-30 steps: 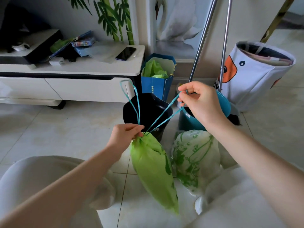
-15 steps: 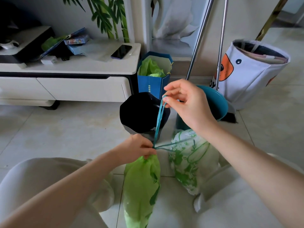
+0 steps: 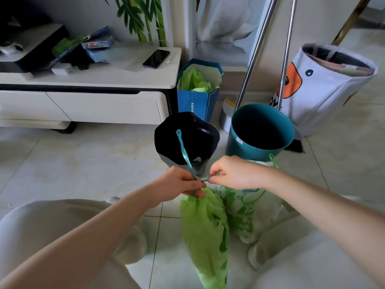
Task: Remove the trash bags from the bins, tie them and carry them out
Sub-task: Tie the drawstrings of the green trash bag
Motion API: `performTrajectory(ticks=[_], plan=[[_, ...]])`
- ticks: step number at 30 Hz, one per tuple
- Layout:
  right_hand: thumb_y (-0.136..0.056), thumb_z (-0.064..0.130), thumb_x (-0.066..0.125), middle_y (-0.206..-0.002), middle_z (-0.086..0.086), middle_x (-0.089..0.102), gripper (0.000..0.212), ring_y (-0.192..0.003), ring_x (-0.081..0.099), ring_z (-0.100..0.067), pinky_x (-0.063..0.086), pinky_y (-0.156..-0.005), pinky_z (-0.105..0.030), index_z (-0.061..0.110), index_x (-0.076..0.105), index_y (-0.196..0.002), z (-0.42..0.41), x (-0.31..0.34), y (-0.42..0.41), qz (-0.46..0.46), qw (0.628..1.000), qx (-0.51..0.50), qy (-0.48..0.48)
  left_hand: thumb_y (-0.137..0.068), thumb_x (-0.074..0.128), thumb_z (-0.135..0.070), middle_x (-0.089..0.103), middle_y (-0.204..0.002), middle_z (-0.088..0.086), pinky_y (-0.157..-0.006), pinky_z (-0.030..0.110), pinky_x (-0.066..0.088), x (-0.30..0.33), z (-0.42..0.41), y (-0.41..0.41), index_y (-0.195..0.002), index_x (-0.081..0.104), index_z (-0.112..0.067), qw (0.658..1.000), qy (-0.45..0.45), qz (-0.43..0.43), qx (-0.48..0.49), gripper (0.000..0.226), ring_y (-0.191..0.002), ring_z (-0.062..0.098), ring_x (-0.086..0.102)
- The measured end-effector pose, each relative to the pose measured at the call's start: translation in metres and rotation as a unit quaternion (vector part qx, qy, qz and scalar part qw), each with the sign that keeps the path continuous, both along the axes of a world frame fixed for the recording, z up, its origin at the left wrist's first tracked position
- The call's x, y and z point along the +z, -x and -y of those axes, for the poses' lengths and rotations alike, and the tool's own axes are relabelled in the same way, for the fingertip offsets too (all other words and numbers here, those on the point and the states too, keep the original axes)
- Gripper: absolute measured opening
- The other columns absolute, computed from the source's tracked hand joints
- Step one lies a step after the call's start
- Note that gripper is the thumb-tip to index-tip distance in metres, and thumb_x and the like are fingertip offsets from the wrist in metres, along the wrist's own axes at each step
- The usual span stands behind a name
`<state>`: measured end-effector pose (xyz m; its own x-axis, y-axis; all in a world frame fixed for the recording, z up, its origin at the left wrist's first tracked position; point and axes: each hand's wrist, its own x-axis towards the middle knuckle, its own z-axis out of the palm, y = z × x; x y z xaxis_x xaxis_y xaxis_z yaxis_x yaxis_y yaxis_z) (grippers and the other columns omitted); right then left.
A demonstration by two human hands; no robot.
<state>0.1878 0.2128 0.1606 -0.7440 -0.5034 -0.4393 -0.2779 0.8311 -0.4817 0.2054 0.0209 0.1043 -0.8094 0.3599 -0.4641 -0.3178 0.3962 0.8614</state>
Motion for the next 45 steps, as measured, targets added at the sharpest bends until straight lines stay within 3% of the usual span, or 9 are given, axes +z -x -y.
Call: performTrajectory(ticks=[2,8,12,18,23,27,32,38,45], plan=[[-0.09,0.032,0.053,-0.068,-0.002,0.064,0.022,-0.059,0.055,-0.02,0.044,-0.059,-0.032,0.024,0.073,-0.088,-0.005,-0.002,0.0,0.049,0.998,0.037,0.004,-0.089,0.062,-0.012,0.076,-0.08,0.002,-0.078,0.021,0.056,-0.001,-0.001,-0.001,-0.102,0.071,-0.005,1.0,-0.018,0.013,-0.001,0.017,-0.08,0.011,0.071],[-0.097,0.034,0.047,-0.073,0.009,0.067,0.033,-0.068,0.062,-0.007,0.051,-0.073,-0.025,0.017,0.074,-0.09,-0.007,-0.009,-0.008,0.228,0.973,0.026,0.028,-0.09,0.062,-0.02,0.077,-0.092,0.002,-0.092,0.032,0.052,-0.007,0.007,-0.012,-0.1,0.073,-0.014,0.999,-0.03,0.037,-0.012,0.016,-0.1,0.019,0.068],[-0.092,0.024,0.056,-0.091,0.003,0.074,0.017,-0.084,0.07,-0.015,0.058,-0.083,-0.037,0.022,0.073,-0.095,-0.007,-0.029,0.004,0.105,0.989,-0.065,0.087,-0.09,0.063,-0.02,0.076,-0.088,-0.002,-0.091,0.031,0.052,-0.006,0.006,-0.012,-0.096,0.074,-0.017,0.999,-0.026,0.031,-0.024,0.013,-0.093,0.011,0.068],[-0.084,0.014,0.063,-0.085,0.012,0.066,0.015,-0.068,0.059,-0.001,0.049,-0.06,-0.02,0.025,0.065,-0.094,0.015,-0.054,-0.012,0.107,0.982,-0.064,0.139,-0.088,0.065,-0.012,0.073,-0.086,0.002,-0.072,0.011,0.048,-0.008,0.006,-0.012,-0.095,0.074,-0.007,1.0,-0.015,-0.014,-0.019,0.013,-0.077,0.0,0.064],[-0.086,0.017,0.059,-0.088,0.005,0.066,0.012,-0.073,0.059,-0.009,0.051,-0.073,-0.031,0.023,0.068,-0.093,0.022,-0.062,-0.016,0.083,0.987,-0.069,0.119,-0.084,0.069,-0.009,0.073,-0.075,-0.004,-0.073,0.02,0.051,-0.013,0.012,-0.01,-0.089,0.075,-0.013,0.999,0.007,-0.033,0.004,0.009,-0.072,0.004,0.064],[-0.085,0.018,0.063,-0.091,-0.002,0.067,0.018,-0.076,0.058,-0.014,0.048,-0.075,-0.03,0.015,0.068,-0.102,0.026,-0.057,-0.015,0.091,0.987,-0.077,0.107,-0.075,0.076,-0.007,0.071,-0.083,0.018,-0.073,0.034,0.05,-0.017,0.014,-0.009,-0.084,0.074,-0.004,0.992,0.075,-0.105,0.013,0.01,-0.073,0.016,0.059],[-0.086,0.022,0.065,-0.079,0.004,0.063,0.01,-0.069,0.056,-0.012,0.046,-0.066,-0.025,0.018,0.068,-0.094,0.028,-0.057,-0.014,0.106,0.984,-0.089,0.11,-0.071,0.079,-0.013,0.064,-0.068,-0.008,-0.062,0.014,0.046,-0.019,0.011,-0.009,-0.072,0.064,-0.022,0.963,0.177,-0.201,0.004,0.017,-0.06,-0.002,0.057],[-0.088,0.016,0.058,-0.071,0.007,0.059,0.015,-0.068,0.055,-0.009,0.045,-0.06,-0.019,0.023,0.064,-0.076,0.029,-0.054,-0.013,0.157,0.971,-0.117,0.135,-0.074,0.067,-0.017,0.064,-0.075,0.004,-0.061,0.031,0.045,-0.025,0.012,-0.017,-0.083,0.061,-0.011,0.912,0.224,-0.339,-0.056,0.012,-0.067,0.016,0.052],[-0.088,0.021,0.062,-0.084,0.0,0.067,0.017,-0.071,0.062,-0.009,0.048,-0.06,-0.02,0.018,0.063,-0.105,0.026,-0.063,-0.014,0.187,0.956,-0.168,0.154,-0.081,0.057,-0.025,0.059,-0.077,0.002,-0.059,0.039,0.049,-0.034,0.016,-0.021,-0.085,0.054,-0.017,0.899,0.199,-0.38,-0.085,0.01,-0.069,0.024,0.056]])
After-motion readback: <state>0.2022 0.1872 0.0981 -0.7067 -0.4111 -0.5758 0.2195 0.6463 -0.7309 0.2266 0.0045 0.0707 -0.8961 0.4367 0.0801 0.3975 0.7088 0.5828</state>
